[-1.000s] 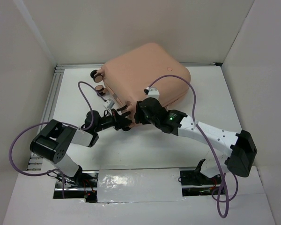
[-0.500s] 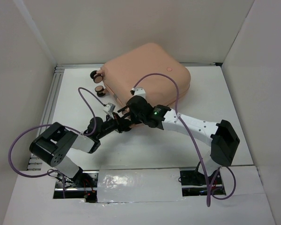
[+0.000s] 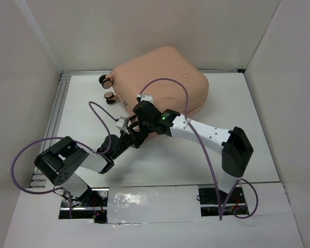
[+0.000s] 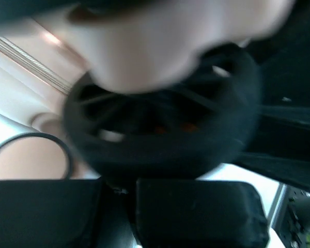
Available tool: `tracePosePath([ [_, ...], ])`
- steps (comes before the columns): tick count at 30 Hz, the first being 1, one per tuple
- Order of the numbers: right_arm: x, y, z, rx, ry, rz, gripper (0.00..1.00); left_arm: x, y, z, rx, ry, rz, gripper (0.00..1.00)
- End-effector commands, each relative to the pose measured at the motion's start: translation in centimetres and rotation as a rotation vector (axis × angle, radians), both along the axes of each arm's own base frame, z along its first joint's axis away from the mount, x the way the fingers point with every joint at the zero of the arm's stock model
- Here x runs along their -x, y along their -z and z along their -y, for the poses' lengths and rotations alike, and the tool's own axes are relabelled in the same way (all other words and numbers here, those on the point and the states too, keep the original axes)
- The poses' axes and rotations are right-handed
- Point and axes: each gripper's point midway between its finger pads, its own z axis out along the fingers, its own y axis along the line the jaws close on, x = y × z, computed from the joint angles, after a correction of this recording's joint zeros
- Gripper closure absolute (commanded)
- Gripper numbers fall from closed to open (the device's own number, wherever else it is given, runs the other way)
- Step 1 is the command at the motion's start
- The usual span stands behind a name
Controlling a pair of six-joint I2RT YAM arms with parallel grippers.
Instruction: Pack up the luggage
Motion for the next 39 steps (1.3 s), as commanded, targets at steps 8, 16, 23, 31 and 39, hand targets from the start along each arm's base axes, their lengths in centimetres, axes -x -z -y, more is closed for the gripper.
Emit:
tracePosePath([
  [8, -6.6, -9.6, -6.5, -0.318, -0.054, 0.25, 0.79, 7.5, -11.2, 3.5, 0.205, 0.334, 0.463, 1.0],
  [16, -7.8, -9.0, -7.3, -0.254, -0.104, 0.223, 0.7, 6.3, -11.8, 2.3, 0.22, 0.231, 0.455, 1.0],
  [23, -9.9, -8.7, -7.7, -0.272, -0.19, 0.207, 0.76, 6.5, -12.4, 1.6, 0.227, 0.166, 0.485, 1.0],
  [31, -11.9, -7.3, -11.4, -0.263, -0.317, 0.202, 0.83, 2.3, -12.0, -2.2, 0.089, 0.026, 0.444, 1.0],
  [39, -17.5, -6.1, -12.3, -0.308, -0.32, 0.219, 0.85, -0.3, -12.7, -6.1, 0.058, -0.011, 0.459, 1.0],
])
